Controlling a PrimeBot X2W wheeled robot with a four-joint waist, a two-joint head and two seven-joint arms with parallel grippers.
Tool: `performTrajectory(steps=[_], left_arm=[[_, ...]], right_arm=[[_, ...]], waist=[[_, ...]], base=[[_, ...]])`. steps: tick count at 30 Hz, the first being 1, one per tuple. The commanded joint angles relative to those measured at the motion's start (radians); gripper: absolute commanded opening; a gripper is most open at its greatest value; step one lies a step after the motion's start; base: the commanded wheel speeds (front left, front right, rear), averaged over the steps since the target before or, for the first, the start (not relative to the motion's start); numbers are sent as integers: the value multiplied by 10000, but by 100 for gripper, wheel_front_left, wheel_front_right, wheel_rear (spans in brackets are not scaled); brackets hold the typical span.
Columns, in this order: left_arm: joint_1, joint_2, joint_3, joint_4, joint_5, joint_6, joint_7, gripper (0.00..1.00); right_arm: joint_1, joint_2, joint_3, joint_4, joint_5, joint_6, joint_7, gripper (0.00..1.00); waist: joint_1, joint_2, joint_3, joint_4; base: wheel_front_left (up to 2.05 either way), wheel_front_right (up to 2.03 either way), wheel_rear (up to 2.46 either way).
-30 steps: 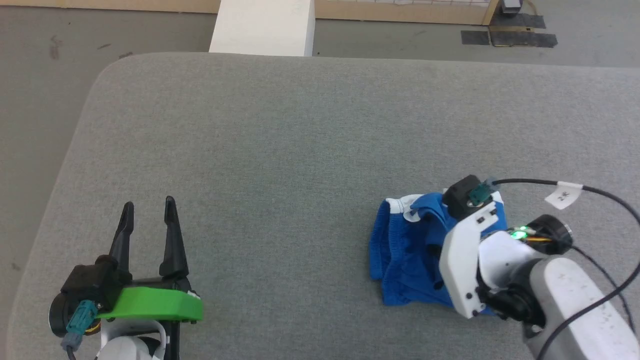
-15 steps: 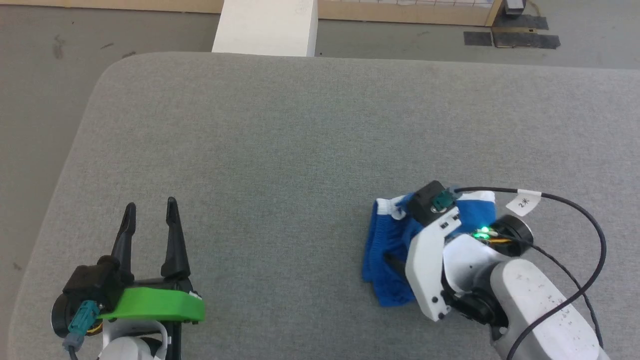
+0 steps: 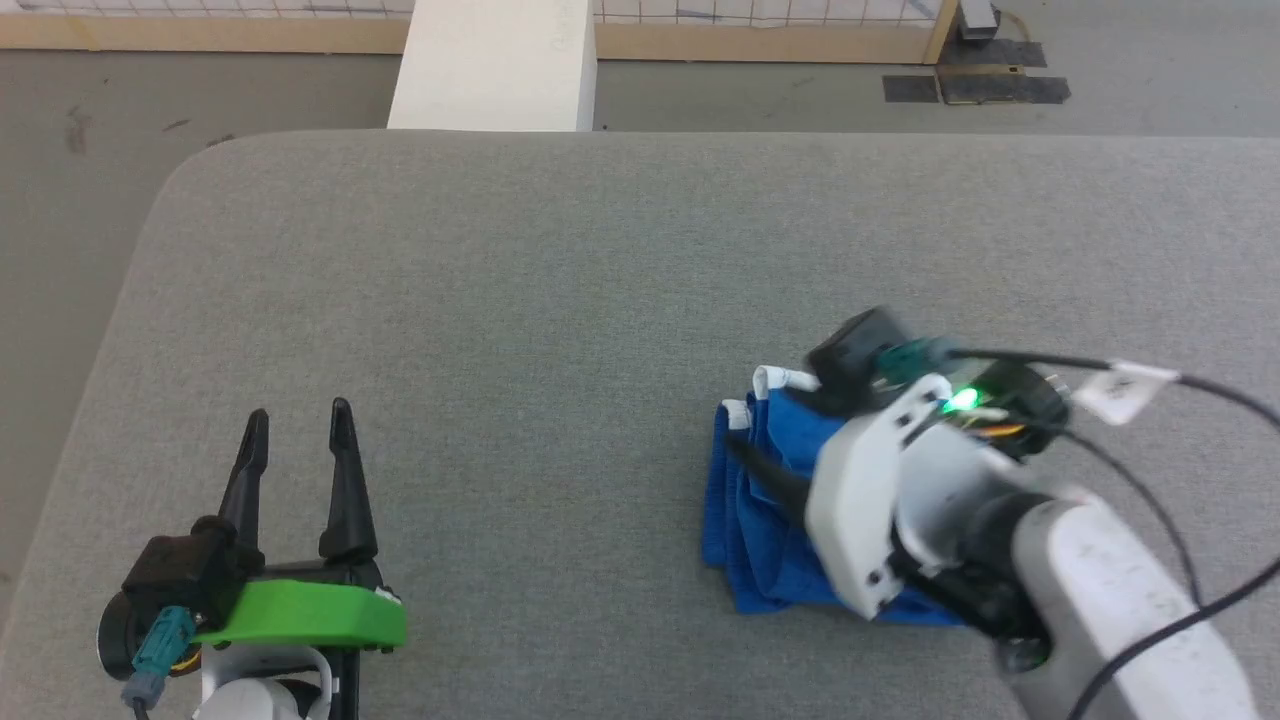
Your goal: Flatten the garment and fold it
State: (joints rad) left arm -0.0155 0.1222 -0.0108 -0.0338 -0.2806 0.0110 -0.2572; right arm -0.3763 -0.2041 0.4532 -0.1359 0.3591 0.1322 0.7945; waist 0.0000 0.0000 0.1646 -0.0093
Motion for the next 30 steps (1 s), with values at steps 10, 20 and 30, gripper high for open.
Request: performTrajectory(steps=[10, 20, 30], left_arm=[[-20, 66, -5, -243, 107, 72, -45, 100], [-161, 84, -99, -132, 49, 19, -42, 100], [-219, 115, -196, -44, 18, 15, -43, 100]], right_arm=[[1350, 147, -2665, 140, -2192, -15, 331, 100], [2042, 738, -3028, 1958, -2956, -15, 259, 100], [1699, 539, -2700, 3479, -2592, -15, -115, 0]], waist=[[0, 0, 240, -255], [0, 0, 529, -20], [0, 0, 449, 3]], base=[[0, 0, 0], [0, 0, 0], [0, 0, 0]])
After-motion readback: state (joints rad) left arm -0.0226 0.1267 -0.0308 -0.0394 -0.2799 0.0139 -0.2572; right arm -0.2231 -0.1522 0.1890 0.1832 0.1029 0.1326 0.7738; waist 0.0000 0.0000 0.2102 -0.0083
